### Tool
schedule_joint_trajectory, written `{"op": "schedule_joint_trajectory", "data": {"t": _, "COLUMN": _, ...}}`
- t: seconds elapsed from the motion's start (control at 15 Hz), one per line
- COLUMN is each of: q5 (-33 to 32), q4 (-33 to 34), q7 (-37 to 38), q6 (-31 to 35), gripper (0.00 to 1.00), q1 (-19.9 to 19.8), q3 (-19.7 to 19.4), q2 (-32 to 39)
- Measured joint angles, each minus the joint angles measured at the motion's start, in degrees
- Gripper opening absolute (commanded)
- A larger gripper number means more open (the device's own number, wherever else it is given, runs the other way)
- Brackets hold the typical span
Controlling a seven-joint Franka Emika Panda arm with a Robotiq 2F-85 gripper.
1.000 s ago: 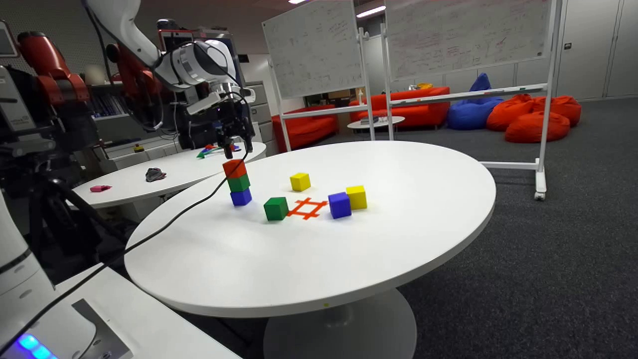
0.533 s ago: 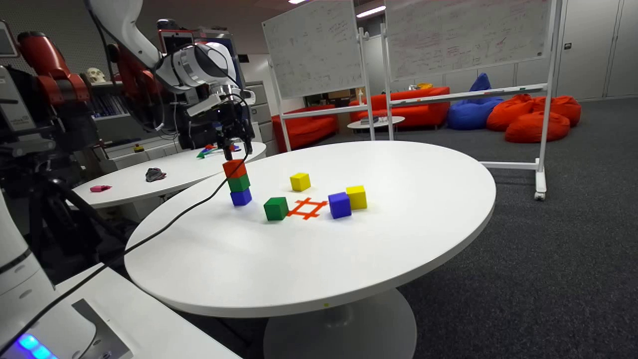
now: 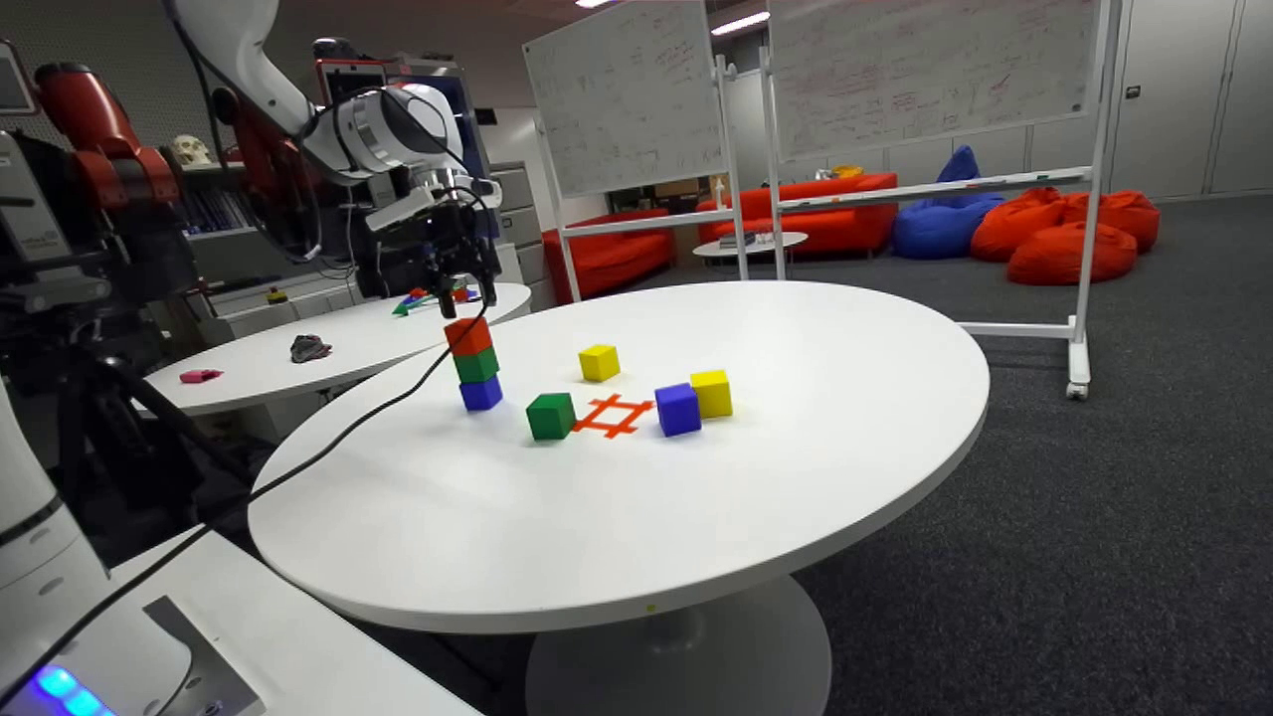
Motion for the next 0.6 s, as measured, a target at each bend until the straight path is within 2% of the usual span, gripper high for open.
{"op": "schedule_joint_trajectory", "data": {"t": 0.6, "q5": -0.1, "q4": -0.06, "q7": 0.0, "q6": 0.0, "gripper": 1.0, "q1": 1.94, "q3": 1.15, "q2": -0.06}}
